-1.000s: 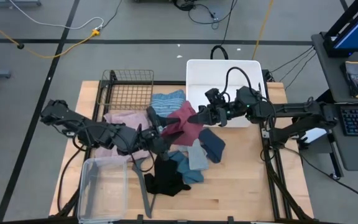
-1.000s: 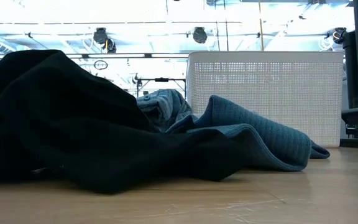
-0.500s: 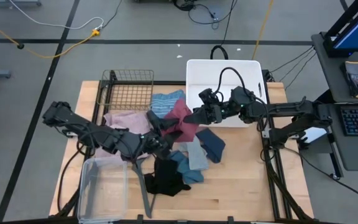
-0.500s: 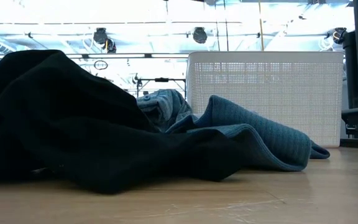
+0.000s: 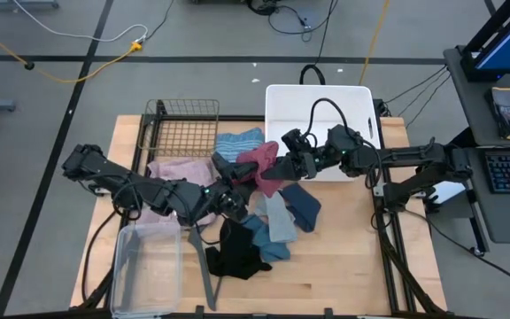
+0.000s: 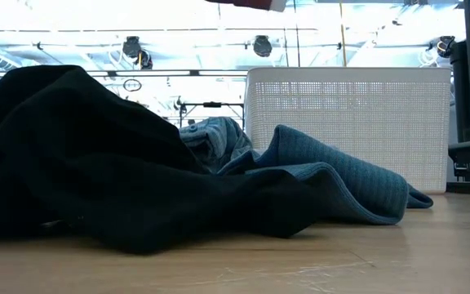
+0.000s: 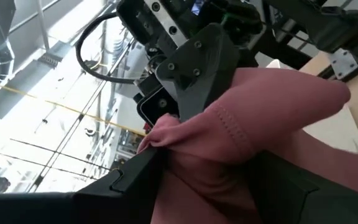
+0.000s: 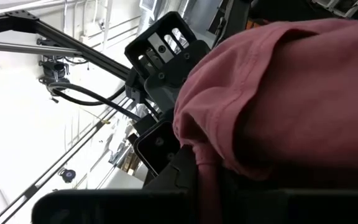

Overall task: Pick & Place Cloths
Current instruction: Put the red undergarment into the gold wire basket

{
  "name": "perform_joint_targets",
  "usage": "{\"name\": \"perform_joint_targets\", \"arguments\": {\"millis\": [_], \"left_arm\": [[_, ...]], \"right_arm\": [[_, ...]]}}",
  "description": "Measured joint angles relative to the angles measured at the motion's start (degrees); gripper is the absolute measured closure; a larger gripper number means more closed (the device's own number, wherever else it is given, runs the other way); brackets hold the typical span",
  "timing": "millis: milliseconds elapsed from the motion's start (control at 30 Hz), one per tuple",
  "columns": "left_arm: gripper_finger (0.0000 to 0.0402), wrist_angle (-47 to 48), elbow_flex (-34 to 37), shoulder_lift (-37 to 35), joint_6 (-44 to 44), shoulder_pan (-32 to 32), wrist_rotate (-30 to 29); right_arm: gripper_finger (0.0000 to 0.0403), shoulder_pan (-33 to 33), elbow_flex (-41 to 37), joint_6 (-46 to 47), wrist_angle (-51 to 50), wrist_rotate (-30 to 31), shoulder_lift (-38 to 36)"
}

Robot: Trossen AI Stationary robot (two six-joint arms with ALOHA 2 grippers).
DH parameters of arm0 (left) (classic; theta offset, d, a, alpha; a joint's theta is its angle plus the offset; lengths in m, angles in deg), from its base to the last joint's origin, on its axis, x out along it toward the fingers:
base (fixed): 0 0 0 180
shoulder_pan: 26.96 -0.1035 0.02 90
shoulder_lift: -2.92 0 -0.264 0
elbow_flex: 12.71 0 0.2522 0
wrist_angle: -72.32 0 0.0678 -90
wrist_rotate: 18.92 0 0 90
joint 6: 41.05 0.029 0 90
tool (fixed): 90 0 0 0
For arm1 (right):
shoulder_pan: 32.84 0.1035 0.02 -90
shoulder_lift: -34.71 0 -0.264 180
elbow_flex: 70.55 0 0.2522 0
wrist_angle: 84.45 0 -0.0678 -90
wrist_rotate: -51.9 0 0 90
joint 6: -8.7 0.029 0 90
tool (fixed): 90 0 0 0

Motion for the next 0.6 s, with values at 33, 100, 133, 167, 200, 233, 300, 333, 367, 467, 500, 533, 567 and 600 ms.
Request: {"name": "perform_joint_targets", "arguments": {"millis": [33, 100, 133, 167, 200, 233, 300, 333, 367, 467, 500, 533, 567, 600], "left_arm": [[0.0176, -0.22, 0.0, 0.15, 0.61, -0.14, -0.02], [0.0176, -0.17, 0.0, 0.31, 1.74, -0.17, -0.02], [0.0176, -0.16, 0.0, 0.33, 2.17, -0.2, -0.02], [0.0177, -0.18, 0.0, 0.38, 2.53, -0.26, 0.0], [0.0179, -0.32, 0.0, 0.62, 2.69, -0.43, 0.0], [0.0185, -0.38, 0.0, 0.76, 2.7, -0.58, -0.01], [0.0205, -0.16, 0.0, 0.97, 2.36, -0.68, -0.07], [0.0219, -0.1, 0.0, 0.97, 2.35, -0.68, -0.13], [0.0235, -0.12, 0.0, 0.94, 2.33, -0.68, -0.11], [0.0296, -0.09, 0.0, 0.94, 2.1, -0.67, -0.25], [0.0319, -0.03, 0.0, 0.94, 2.07, -0.68, -0.43], [0.0342, -0.04, 0.0, 0.94, 2.0, -0.68, -0.69], [0.0364, -0.04, 0.0, 0.92, 2.0, -0.66, -0.96], [0.0378, -0.04, 0.0, 0.94, 1.96, -0.62, -1.36]], "right_arm": [[0.0395, 0.0, 0.0, 0.02, 0.0, -0.05, 0.0], [0.0395, 0.0, 0.0, 0.02, -0.2, -0.15, 0.0], [0.0395, 0.0, 0.0, 0.02, -0.28, -0.17, 0.0], [0.0395, 0.0, 0.0, 0.02, -0.39, -0.17, 0.0], [0.0395, 0.0, 0.0, 0.02, -0.41, -0.17, 0.0], [0.0395, 0.0, 0.0, 0.02, -0.49, -0.19, 0.0], [0.0395, -0.02, 0.0, 0.04, -0.79, -0.22, 0.0], [0.0395, -0.02, 0.0, 0.05, -0.76, -0.24, 0.02], [0.0395, -0.02, 0.0, 0.06, -0.62, -0.24, 0.02], [0.0395, -0.02, 0.0, 0.03, -0.49, -0.37, 0.0], [0.0395, -0.02, 0.0, 0.01, -0.43, -0.37, 0.0], [0.0393, -0.02, 0.0, 0.0, -0.37, -0.35, -0.01], [0.0389, -0.02, 0.0, 0.02, -0.38, -0.33, -0.04], [0.0383, -0.02, 0.0, 0.0, -0.39, -0.32, -0.04]]}}
